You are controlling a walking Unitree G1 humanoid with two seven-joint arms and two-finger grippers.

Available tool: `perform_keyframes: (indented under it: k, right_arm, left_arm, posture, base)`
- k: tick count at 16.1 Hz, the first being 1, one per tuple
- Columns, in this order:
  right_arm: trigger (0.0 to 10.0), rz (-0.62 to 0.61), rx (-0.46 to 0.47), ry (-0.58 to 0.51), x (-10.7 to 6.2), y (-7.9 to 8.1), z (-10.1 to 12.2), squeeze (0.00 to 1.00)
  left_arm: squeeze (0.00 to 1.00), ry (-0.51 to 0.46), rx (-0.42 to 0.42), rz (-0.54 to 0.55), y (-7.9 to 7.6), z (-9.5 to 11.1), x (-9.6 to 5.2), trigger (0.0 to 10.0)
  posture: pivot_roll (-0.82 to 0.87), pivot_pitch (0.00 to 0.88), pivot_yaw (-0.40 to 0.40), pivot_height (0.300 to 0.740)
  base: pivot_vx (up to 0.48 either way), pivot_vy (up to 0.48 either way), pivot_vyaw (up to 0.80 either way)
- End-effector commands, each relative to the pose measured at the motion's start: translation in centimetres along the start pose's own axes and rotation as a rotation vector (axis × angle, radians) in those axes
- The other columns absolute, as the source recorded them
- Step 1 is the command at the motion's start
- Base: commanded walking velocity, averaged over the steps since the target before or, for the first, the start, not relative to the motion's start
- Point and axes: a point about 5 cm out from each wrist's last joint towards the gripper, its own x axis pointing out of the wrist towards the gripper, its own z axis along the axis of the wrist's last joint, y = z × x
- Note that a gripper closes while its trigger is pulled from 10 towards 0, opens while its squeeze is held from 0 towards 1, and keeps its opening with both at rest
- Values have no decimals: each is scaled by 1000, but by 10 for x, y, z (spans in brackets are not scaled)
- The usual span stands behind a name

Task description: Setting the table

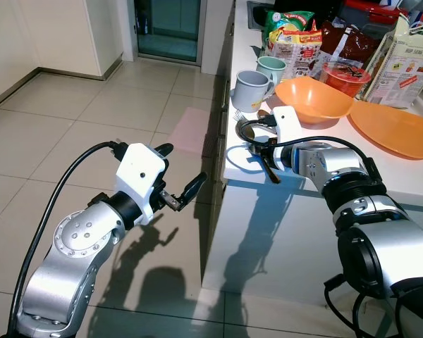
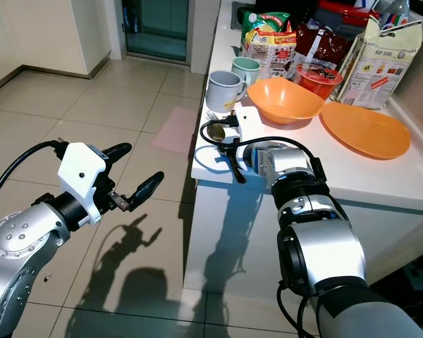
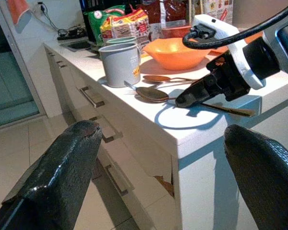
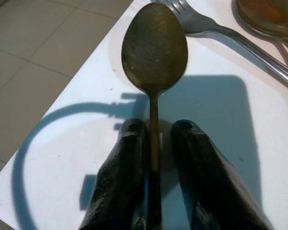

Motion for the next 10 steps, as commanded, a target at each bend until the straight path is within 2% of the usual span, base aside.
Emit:
perform_keyframes:
  k: [1, 4, 6, 10]
  right_arm:
    - [0, -7, 63, 83, 2, -5, -22, 0]
    - [0, -2, 95, 60, 1, -6, -20, 0]
    - [0, 7, 123, 36, -2, -7, -16, 0]
    - [0, 73, 195, -76, -18, -10, 16, 0]
  left_arm:
    - [0, -6, 6, -31, -3, 3, 3, 10000]
    - [0, -8, 6, -23, -1, 4, 5, 10000]
    - [0, 10, 35, 49, 4, 0, 8, 10000]
    - [0, -17, 44, 157, 13, 1, 8, 10000]
  posture:
    - [85, 0, -105, 740]
    - [83, 0, -99, 740]
    - [87, 0, -98, 740]
    - [81, 0, -91, 740]
  base:
    - [0, 0, 0]
    - [0, 0, 0]
    - [0, 0, 0]
    - [0, 0, 0]
